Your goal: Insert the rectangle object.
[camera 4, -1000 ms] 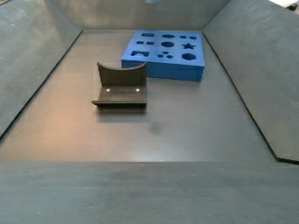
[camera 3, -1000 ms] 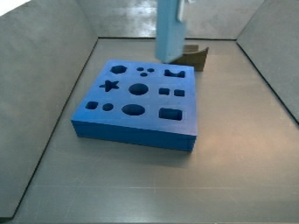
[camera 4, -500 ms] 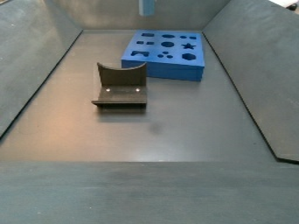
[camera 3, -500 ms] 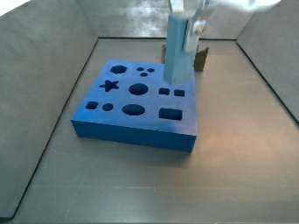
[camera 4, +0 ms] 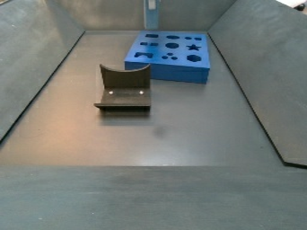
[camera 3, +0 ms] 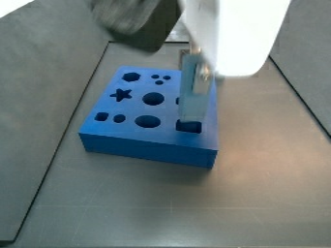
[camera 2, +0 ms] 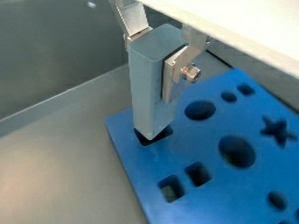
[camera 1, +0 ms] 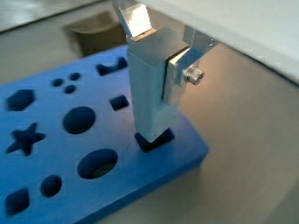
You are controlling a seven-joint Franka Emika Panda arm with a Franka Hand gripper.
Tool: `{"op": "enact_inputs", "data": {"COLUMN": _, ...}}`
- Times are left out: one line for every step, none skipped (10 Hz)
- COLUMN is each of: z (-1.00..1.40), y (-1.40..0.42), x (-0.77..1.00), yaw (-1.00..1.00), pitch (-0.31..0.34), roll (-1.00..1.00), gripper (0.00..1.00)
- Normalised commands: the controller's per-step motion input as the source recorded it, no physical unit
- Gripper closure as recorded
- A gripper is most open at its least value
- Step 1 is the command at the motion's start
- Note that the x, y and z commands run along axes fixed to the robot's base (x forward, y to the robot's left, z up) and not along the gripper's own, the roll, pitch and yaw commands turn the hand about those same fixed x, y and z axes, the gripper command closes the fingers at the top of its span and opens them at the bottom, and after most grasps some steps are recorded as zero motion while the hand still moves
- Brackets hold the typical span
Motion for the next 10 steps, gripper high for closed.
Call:
{"op": "enact_inputs", "data": {"z": -0.42, "y": -0.09, "x": 0.14, "yaw": -0.87, "pitch": 0.000, "roll": 0.01, "gripper": 1.00}}
{"op": "enact_inputs", "data": {"z": -0.34, "y": -0.05, "x": 0.13, "yaw": -0.88, "pitch": 0.000, "roll": 0.02, "gripper": 1.00}}
{"op": "enact_inputs", "data": {"z": -0.13, "y": 0.00, "x": 0.23, "yaw": -0.76, "pitch": 0.000, "roll": 0.07, "gripper": 1.00}}
{"op": "enact_inputs", "data": {"z": -0.05, "y": 0.11, "x": 0.00, "yaw": -0.09, "pitch": 0.000, "roll": 0.01, "gripper": 1.00}}
{"op": "enact_inputs", "data": {"z": -0.07, "y": 0.00, "x": 0.08, "yaw": -0.28, "pitch": 0.000, "roll": 0.06, "gripper": 1.00}}
{"op": "enact_inputs", "data": {"z": -0.17, "y": 0.07, "x": -0.13, "yaw": -0.37, "pitch": 0.000, "roll": 0.07, "gripper": 1.00}}
{"op": "enact_inputs", "data": {"z": -0.29, "y": 0.04, "x": -0.38, "yaw": -0.11, "pitch": 0.000, "roll": 0.00, "gripper": 1.00}}
{"op": "enact_inputs", "data": {"z": -0.27, "y": 0.00, "x": -0.28, "yaw": 0.00, "pitch": 0.000, "roll": -0.02, "gripper": 1.00}}
{"op": "enact_inputs", "data": {"z": -0.27, "y": -0.07, "x": -0.21, "yaw": 0.03, "pitch": 0.000, "roll": -0.01, "gripper": 1.00}}
{"op": "enact_inputs", "data": {"z": -0.40, "y": -0.19, "x": 0.00, "yaw": 0.07, "pitch": 0.000, "roll": -0.04, "gripper": 1.00}}
